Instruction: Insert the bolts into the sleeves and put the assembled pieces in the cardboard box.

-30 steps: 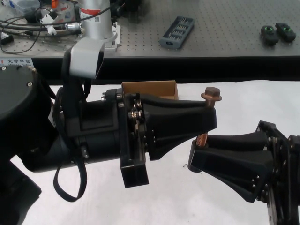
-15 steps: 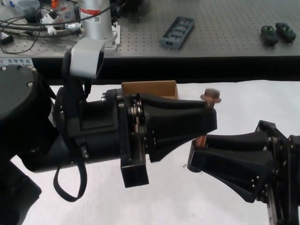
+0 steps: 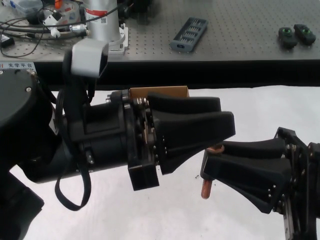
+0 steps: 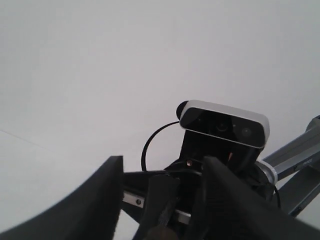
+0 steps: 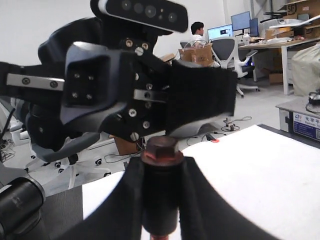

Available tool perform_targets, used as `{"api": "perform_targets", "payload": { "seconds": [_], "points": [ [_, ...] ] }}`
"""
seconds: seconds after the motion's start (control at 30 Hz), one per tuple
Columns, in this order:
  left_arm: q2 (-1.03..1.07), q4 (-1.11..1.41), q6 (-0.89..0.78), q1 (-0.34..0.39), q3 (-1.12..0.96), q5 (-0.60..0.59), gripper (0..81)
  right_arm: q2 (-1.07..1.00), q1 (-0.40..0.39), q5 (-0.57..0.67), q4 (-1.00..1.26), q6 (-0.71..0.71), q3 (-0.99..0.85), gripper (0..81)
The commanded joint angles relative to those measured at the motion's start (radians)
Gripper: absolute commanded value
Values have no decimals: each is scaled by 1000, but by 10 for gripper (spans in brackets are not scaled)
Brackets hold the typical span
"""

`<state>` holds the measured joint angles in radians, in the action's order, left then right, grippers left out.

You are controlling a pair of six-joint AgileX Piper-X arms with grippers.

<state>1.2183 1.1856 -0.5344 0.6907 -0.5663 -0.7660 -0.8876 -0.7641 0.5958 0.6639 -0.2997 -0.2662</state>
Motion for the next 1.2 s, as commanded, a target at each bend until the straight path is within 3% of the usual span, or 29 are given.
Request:
{"api": "perform_targets", "payload": {
  "seconds": [0.0,0.27,0.47,0.57,0.8,1.17],
  "points": [
    [-2,42,-19,1,-6,25,414,9,6,-3,23,1,-14,39],
    [-2,42,-17,-16,-6,215,410,9,6,-82,8,-39,-23,39],
    [-2,46,-111,-103,-6,287,400,7,25,-172,-179,8,-99,39],
    [-2,42,-146,-149,8,283,326,5,58,-217,-315,45,-161,39],
    [-4,42,-112,-170,104,283,11,-84,158,-235,-530,5,-314,39],
    [-4,42,75,-170,245,516,4,-448,182,-228,-691,-22,-626,39]
  ]
}}
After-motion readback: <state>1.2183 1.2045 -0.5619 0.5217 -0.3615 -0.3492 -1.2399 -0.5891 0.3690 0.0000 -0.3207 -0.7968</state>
